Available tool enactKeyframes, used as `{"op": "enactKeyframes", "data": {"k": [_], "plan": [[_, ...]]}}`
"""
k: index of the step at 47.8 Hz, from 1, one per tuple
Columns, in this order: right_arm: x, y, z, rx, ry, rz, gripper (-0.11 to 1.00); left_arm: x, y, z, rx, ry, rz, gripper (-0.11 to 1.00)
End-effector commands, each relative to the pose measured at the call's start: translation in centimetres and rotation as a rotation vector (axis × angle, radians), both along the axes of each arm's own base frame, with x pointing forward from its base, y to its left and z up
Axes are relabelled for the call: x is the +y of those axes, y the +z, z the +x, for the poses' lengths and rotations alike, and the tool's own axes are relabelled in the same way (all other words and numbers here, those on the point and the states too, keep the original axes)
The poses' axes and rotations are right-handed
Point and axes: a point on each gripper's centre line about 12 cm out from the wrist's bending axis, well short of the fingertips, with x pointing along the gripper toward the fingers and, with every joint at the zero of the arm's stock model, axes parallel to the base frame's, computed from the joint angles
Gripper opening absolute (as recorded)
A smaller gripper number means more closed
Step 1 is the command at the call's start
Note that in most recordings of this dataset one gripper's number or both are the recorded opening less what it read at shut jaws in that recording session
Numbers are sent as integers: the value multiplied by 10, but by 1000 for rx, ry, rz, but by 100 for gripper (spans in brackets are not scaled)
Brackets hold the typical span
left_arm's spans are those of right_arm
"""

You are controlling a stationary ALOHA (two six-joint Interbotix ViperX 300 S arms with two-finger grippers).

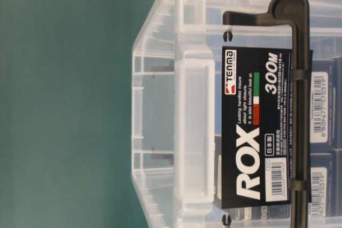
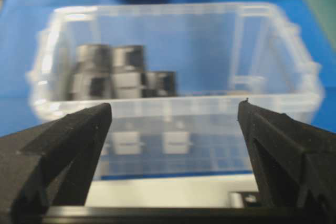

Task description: Pick the box from inside the plastic case

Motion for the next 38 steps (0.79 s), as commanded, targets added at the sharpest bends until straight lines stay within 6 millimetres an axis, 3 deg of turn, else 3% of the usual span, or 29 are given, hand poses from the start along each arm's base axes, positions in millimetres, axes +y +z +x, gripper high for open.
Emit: {"op": "enactKeyframes", "data": {"k": [1,38], "plan": [[5,2,3,-19,29,6,98,0,12,2,-31,1,2,-7],[9,7,3,-72,50,8,98,0,13,1,-37,-1,3,-7]]}}
